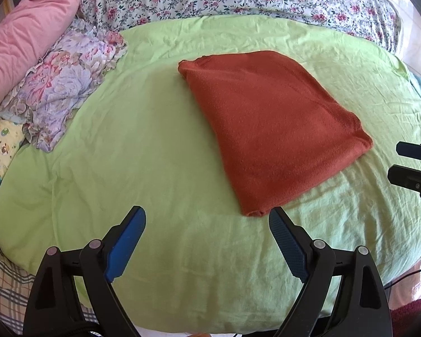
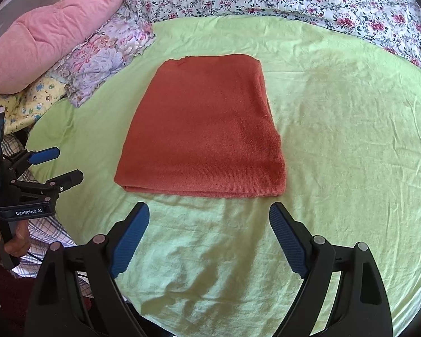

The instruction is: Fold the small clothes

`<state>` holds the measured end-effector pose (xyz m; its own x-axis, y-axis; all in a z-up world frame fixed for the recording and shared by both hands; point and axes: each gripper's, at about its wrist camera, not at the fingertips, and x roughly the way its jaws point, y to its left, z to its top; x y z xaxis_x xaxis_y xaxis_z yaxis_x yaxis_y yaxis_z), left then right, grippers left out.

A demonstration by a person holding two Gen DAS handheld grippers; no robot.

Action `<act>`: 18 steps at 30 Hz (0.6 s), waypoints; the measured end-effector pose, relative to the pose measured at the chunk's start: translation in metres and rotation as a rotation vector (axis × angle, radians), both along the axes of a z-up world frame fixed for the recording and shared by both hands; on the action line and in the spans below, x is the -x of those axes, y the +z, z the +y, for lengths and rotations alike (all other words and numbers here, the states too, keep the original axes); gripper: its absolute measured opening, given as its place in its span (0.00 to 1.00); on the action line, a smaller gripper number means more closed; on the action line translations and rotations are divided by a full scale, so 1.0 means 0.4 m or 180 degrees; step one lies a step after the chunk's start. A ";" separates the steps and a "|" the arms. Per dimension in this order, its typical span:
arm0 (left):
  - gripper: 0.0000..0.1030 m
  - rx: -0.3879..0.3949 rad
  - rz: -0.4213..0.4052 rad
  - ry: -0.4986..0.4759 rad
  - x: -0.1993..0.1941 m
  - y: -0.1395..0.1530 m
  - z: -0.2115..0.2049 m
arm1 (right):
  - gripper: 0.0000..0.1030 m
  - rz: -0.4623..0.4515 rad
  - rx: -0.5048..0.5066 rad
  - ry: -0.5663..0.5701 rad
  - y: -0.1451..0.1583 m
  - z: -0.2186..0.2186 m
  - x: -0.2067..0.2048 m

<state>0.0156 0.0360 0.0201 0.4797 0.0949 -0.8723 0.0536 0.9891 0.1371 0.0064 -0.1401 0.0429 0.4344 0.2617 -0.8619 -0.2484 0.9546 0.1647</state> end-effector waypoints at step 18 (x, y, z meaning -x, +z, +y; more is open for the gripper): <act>0.88 -0.0145 0.0150 0.0092 -0.118 -0.038 -0.005 | 0.87 0.0098 0.0061 0.0138 -0.046 0.040 -0.119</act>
